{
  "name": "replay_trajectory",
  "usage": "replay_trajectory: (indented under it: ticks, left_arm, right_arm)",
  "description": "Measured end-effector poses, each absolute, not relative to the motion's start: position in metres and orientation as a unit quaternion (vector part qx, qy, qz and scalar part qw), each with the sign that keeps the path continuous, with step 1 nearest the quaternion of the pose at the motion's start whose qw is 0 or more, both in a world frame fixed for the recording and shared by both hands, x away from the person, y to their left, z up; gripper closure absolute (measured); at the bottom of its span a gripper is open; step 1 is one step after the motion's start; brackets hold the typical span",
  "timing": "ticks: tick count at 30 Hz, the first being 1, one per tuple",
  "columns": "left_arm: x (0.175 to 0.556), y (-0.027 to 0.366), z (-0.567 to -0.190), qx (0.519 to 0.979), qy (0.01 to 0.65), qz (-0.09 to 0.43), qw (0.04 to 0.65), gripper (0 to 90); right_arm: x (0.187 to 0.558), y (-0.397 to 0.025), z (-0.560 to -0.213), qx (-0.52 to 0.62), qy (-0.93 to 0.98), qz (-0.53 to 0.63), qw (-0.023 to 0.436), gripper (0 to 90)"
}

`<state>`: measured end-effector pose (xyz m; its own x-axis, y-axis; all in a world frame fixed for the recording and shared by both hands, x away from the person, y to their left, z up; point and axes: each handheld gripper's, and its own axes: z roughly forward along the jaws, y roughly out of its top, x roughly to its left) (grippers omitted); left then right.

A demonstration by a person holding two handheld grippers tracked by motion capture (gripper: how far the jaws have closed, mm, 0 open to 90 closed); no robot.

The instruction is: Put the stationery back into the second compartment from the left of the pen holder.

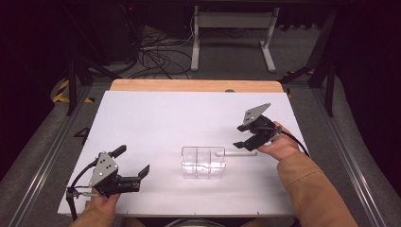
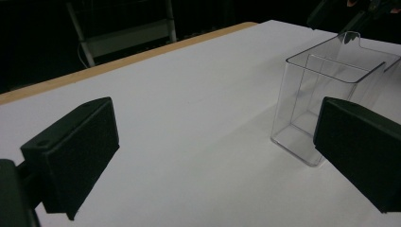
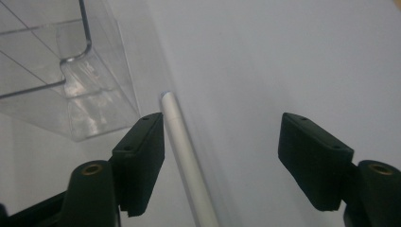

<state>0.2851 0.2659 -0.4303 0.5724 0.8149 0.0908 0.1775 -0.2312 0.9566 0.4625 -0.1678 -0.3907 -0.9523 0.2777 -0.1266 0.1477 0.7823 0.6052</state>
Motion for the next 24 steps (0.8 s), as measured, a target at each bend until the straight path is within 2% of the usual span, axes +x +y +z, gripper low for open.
replay_trajectory:
  ticks: [24]
  left_arm:
    - [0.285, 0.267, -0.431, 0.721, 0.346, 0.307, 0.516, 1.7]
  right_arm:
    - [0.467, -0.144, -0.425, 0.064, 0.976, 0.192, 0.076, 52.4]
